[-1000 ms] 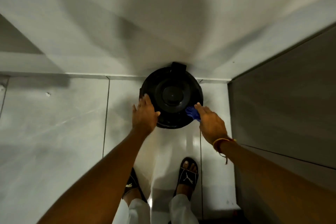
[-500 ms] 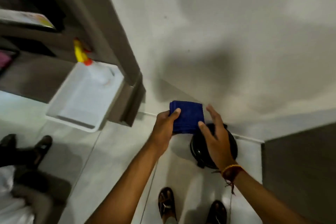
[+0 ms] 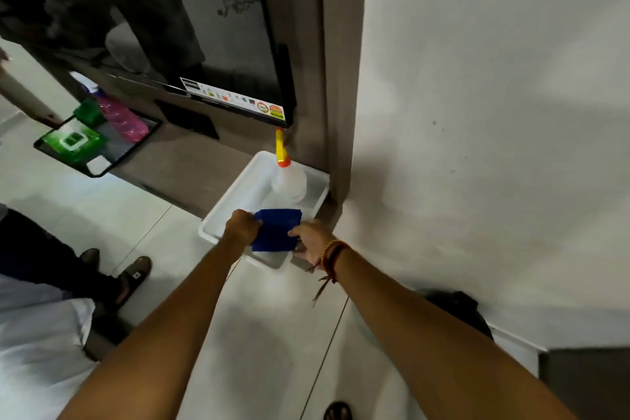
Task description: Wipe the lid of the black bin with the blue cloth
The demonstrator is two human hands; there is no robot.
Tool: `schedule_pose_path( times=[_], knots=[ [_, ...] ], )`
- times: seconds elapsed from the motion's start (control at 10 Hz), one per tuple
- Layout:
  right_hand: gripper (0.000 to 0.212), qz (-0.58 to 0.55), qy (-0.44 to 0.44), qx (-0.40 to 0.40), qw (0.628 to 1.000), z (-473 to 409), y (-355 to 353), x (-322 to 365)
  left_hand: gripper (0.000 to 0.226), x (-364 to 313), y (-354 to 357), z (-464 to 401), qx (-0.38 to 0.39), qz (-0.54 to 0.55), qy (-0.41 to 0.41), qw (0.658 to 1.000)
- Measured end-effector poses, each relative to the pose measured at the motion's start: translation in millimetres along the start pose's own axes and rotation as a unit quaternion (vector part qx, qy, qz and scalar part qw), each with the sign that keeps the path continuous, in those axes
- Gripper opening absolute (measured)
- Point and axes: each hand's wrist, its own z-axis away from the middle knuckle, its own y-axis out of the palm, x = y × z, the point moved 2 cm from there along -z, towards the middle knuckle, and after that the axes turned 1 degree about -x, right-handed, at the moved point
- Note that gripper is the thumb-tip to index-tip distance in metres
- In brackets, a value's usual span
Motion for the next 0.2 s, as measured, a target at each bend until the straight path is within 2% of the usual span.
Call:
schedule_pose_path(
  times=[0.1, 0.2],
  knots=[
    [0.036, 0.009, 0.029, -0.011, 0.999, -9, 14, 7, 0.036, -4, 2, -14, 0.004, -0.051, 0.025, 0.998],
    [0.022, 0.066, 0.021, -0.003, 0.998, 4, 10, 19, 0.033, -6, 6, -10, -0.001, -0.104, 0.091, 0.990]
  ],
)
